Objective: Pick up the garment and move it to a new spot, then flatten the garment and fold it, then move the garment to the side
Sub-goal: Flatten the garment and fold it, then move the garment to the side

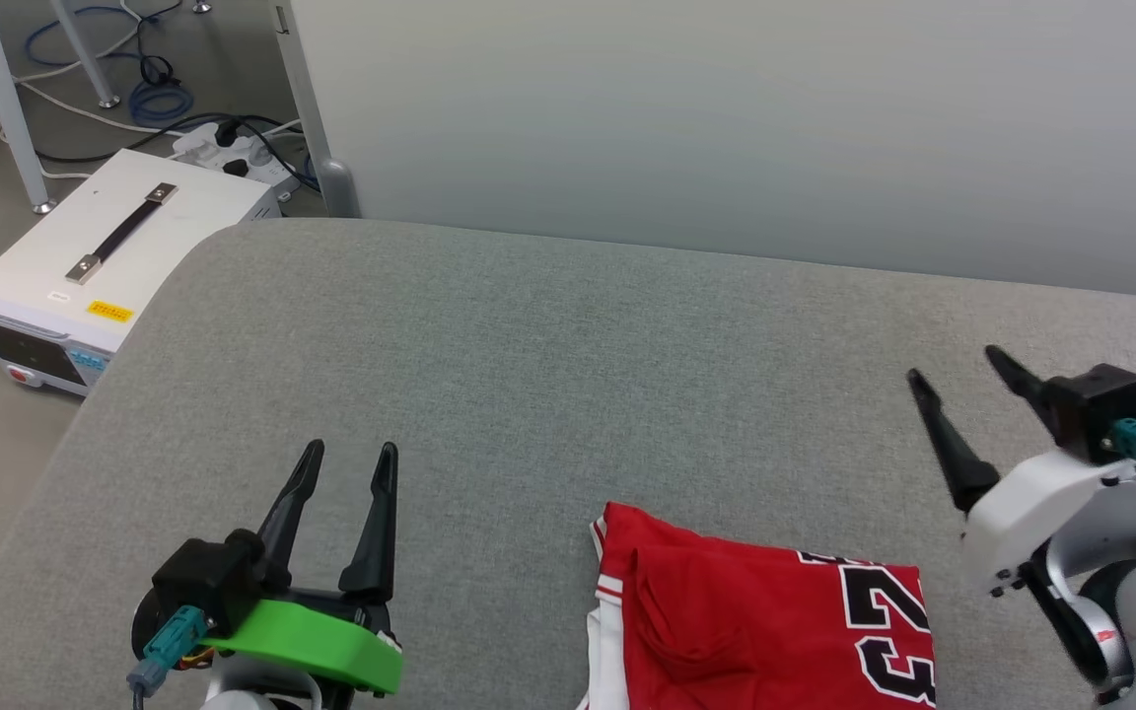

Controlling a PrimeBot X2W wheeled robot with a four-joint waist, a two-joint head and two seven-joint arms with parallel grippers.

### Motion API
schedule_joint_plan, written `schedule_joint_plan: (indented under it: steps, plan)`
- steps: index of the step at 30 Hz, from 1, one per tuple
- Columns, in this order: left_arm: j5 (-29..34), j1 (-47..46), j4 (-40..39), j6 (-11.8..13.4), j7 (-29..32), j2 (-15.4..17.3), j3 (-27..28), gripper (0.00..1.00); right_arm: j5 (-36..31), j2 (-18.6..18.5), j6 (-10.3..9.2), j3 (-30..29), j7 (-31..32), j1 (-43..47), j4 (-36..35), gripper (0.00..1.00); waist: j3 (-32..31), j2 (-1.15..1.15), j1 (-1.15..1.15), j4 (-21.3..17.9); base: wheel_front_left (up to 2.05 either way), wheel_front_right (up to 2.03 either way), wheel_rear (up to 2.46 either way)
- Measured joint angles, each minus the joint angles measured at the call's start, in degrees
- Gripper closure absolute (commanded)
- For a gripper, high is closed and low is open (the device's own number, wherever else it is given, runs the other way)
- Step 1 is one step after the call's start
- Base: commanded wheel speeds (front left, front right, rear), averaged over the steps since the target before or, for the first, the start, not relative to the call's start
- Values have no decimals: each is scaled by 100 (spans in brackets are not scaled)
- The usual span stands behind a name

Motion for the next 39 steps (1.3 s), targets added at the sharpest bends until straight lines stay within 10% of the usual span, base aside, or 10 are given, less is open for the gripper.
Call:
schedule_joint_plan:
  steps: [17,39]
  plan:
    - [-8,19,-118,0,0,-99,-231,0,-448,626,0,-1579,-1391,1323,-710,0,203,0,0,-159,0,0,0]
    - [10,143,-146,0,0,-187,-303,0,-569,1010,0,-1494,-1411,1530,-620,0,282,0,0,-192,0,0,0]
